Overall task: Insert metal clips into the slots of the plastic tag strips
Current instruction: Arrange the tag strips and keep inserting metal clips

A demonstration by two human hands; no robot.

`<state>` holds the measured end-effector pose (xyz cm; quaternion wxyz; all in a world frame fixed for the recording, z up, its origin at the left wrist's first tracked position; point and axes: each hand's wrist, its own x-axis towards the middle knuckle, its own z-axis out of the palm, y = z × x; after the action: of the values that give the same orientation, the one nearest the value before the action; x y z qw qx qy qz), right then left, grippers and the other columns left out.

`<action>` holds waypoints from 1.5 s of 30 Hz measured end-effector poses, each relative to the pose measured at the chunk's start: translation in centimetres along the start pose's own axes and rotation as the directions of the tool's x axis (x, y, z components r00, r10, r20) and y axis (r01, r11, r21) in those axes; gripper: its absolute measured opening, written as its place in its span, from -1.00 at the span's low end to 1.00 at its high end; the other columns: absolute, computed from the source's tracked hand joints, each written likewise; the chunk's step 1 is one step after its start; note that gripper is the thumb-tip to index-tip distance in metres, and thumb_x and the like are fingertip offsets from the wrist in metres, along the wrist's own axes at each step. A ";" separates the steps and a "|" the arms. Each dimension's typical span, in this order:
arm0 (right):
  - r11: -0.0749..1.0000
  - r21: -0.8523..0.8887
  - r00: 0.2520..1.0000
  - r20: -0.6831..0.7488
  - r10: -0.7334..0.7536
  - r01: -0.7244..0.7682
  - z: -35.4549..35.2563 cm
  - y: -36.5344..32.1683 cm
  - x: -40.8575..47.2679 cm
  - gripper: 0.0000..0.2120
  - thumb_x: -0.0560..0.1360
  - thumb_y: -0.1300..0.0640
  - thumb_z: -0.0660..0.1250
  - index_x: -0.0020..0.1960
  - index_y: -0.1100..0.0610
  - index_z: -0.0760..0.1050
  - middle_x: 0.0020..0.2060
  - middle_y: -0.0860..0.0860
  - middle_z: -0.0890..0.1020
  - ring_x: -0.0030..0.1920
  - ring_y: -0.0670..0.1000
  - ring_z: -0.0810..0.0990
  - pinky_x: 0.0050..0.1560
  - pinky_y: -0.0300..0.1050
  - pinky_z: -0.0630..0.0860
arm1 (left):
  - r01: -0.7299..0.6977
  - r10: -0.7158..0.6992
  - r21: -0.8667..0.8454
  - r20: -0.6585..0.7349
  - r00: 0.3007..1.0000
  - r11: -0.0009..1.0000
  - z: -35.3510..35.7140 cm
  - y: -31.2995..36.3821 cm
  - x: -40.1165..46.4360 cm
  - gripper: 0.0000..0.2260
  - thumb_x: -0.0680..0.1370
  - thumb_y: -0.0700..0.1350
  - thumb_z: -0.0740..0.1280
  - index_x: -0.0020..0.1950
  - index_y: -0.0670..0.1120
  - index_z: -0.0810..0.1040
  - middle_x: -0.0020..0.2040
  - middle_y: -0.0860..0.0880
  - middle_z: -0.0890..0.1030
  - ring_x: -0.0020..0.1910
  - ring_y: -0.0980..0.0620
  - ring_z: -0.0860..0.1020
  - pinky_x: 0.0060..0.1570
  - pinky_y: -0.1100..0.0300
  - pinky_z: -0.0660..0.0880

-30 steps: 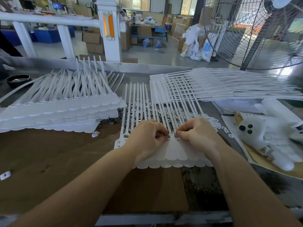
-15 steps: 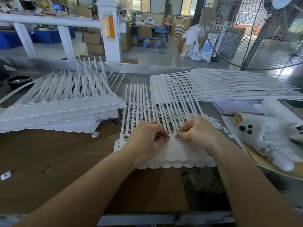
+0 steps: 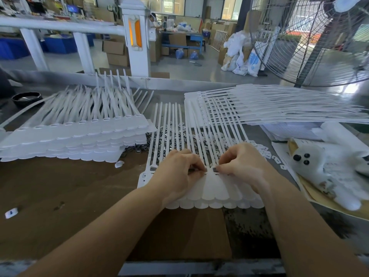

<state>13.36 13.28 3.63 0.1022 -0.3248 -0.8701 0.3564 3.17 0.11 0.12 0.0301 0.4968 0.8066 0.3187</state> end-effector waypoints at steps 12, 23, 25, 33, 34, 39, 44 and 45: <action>0.988 -0.109 0.993 -0.046 -0.111 0.105 0.9 0.3 -0.3 -0.73 0.51 0.31 0.22 -0.10 0.02 0.63 -0.08 -0.06 0.63 -0.04 -0.11 0.56 -0.07 -0.31 0.46 | 0.034 -0.034 -0.040 0.008 0.999 0.999 0.2 -0.3 0.3 -0.93 0.52 -0.04 0.35 -0.04 0.11 0.60 -0.17 0.27 0.41 -0.02 0.17 0.40 -0.12 0.38 0.26; 0.930 -0.294 0.918 -0.259 -0.299 0.220 4.1 1.0 0.4 -0.80 0.54 0.26 0.18 0.02 0.11 0.56 -0.08 -0.02 0.53 -0.01 -0.03 0.48 -0.04 -0.23 0.35 | 0.254 -0.248 0.071 -0.084 0.965 0.965 -1.9 -2.0 3.0 -0.83 0.54 -0.17 0.32 0.12 -0.08 0.59 0.09 -0.02 0.57 -0.08 0.06 0.50 -0.04 0.27 0.41; 0.927 -0.296 0.906 -0.281 -0.315 0.231 4.4 1.3 0.4 -0.81 0.53 0.26 0.18 0.00 0.11 0.56 -0.13 -0.05 0.49 -0.06 -0.04 0.45 -0.09 -0.24 0.32 | 0.301 -0.294 0.109 -0.079 0.953 0.947 -2.1 -2.7 3.4 -0.80 0.57 -0.14 0.29 0.17 -0.08 0.57 0.17 -0.08 0.50 0.00 -0.02 0.50 0.04 0.21 0.42; 0.912 -0.329 0.883 -0.312 -0.351 0.246 4.7 1.7 0.6 -0.83 0.53 0.23 0.18 -0.05 0.09 0.54 -0.17 -0.07 0.52 -0.13 -0.09 0.38 -0.16 -0.29 0.23 | 0.315 -0.335 0.296 0.020 0.942 0.902 -2.0 -3.5 5.2 -0.72 0.58 -0.22 0.16 0.26 -0.10 0.50 0.24 -0.15 0.35 -0.07 -0.03 0.42 0.08 0.16 0.37; 0.911 -0.326 0.881 -0.312 -0.355 0.251 4.7 1.8 0.7 -0.83 0.53 0.23 0.19 -0.05 0.10 0.55 -0.17 -0.05 0.53 -0.13 -0.09 0.39 -0.16 -0.29 0.23 | 0.313 -0.335 0.303 0.024 0.942 0.900 -2.1 -3.6 5.4 -0.72 0.58 -0.23 0.16 0.26 -0.10 0.50 0.25 -0.15 0.34 -0.12 -0.01 0.40 0.05 0.18 0.36; 0.907 -0.332 0.880 -0.305 -0.363 0.259 4.7 1.9 0.7 -0.84 0.53 0.22 0.18 -0.05 0.09 0.54 -0.17 -0.07 0.52 -0.13 -0.10 0.38 -0.16 -0.30 0.21 | 0.345 -0.353 0.256 -0.012 0.935 0.903 -2.1 -3.9 5.8 -0.79 0.59 -0.19 0.22 0.18 -0.09 0.56 0.27 -0.13 0.36 -0.09 -0.07 0.51 0.05 0.12 0.45; 0.906 -0.338 0.880 -0.308 -0.362 0.254 4.8 1.8 0.8 -0.84 0.53 0.22 0.18 -0.05 0.08 0.53 -0.17 -0.09 0.50 -0.13 -0.11 0.37 -0.16 -0.30 0.20 | 0.356 -0.353 0.174 -0.051 0.934 0.918 -1.8 -3.7 5.3 -0.74 0.56 0.03 0.27 0.23 0.03 0.47 0.22 -0.06 0.37 -0.13 0.02 0.44 -0.04 0.11 0.45; 0.906 -0.339 0.880 -0.308 -0.361 0.253 4.8 1.9 0.8 -0.84 0.52 0.23 0.18 -0.06 0.08 0.53 -0.17 -0.08 0.51 -0.13 -0.11 0.37 -0.16 -0.29 0.20 | 0.355 -0.351 0.157 -0.055 0.935 0.922 -1.7 -3.5 5.2 -0.74 0.54 0.07 0.29 0.22 0.07 0.45 0.19 -0.03 0.36 -0.14 0.03 0.44 -0.09 0.12 0.45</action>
<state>11.67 12.16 -1.17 0.2687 -0.2529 -0.9191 0.1379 -2.83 2.52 0.94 0.0355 0.3403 0.9067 0.2466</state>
